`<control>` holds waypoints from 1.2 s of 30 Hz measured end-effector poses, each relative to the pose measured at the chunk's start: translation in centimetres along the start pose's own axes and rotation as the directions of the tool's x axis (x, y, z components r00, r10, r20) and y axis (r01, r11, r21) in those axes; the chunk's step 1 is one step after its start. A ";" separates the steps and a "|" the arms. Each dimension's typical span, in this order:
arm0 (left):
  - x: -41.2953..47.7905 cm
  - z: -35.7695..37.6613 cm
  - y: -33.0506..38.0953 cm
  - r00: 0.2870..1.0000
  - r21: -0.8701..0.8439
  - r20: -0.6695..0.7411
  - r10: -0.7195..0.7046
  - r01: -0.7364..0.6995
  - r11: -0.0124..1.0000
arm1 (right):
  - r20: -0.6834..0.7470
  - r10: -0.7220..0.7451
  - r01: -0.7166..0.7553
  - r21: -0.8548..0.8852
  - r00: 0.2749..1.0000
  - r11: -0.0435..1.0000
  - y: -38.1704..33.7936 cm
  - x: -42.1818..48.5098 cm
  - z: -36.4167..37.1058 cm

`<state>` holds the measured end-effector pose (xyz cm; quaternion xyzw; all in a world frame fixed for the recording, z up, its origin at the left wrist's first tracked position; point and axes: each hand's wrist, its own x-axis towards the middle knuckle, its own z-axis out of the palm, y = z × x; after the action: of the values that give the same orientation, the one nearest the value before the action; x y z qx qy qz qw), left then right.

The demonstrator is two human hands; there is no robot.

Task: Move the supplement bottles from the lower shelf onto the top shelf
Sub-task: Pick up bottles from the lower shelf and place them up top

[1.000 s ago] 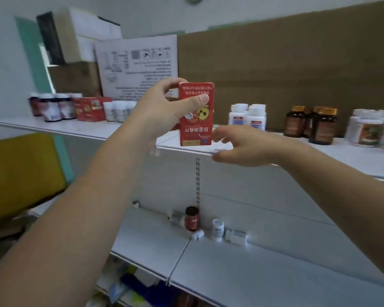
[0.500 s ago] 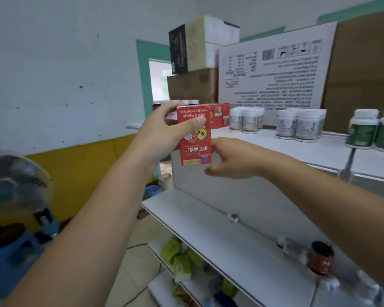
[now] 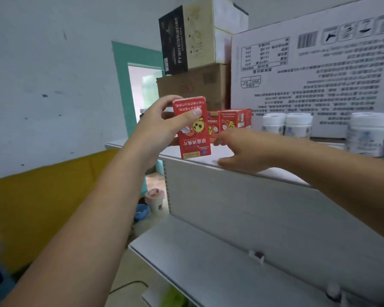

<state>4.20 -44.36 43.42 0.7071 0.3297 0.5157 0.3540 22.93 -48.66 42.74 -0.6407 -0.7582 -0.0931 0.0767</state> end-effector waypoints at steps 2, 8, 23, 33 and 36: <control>2.7 -0.1 -1.4 0.999 -0.018 0.052 -0.015 0.016 1.000 | 0.024 0.051 -0.051 -0.025 0.998 0.998 0.6 1.1 0.7; 8.7 0.4 -5.2 0.967 -0.087 0.254 -0.018 0.042 0.995 | 0.035 0.184 -0.184 0.005 0.982 0.983 0.7 3.8 2.7; 16.9 1.0 -11.1 0.888 -0.154 0.459 -0.011 0.092 0.984 | 0.155 0.328 -0.348 0.122 0.932 0.930 0.7 5.6 4.5; 17.2 2.3 -13.3 0.878 -0.195 0.479 0.019 0.086 0.977 | 0.149 0.345 -0.364 0.123 0.927 0.923 1.0 5.5 4.7; 17.3 2.5 -14.1 0.879 -0.153 0.478 0.012 0.069 0.986 | 0.145 0.348 -0.366 0.125 0.926 0.922 0.9 5.4 4.7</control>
<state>9.51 -22.86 39.58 0.7754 0.1989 0.3461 0.4892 22.94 -42.19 39.49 -0.7650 -0.6367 0.0185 0.0945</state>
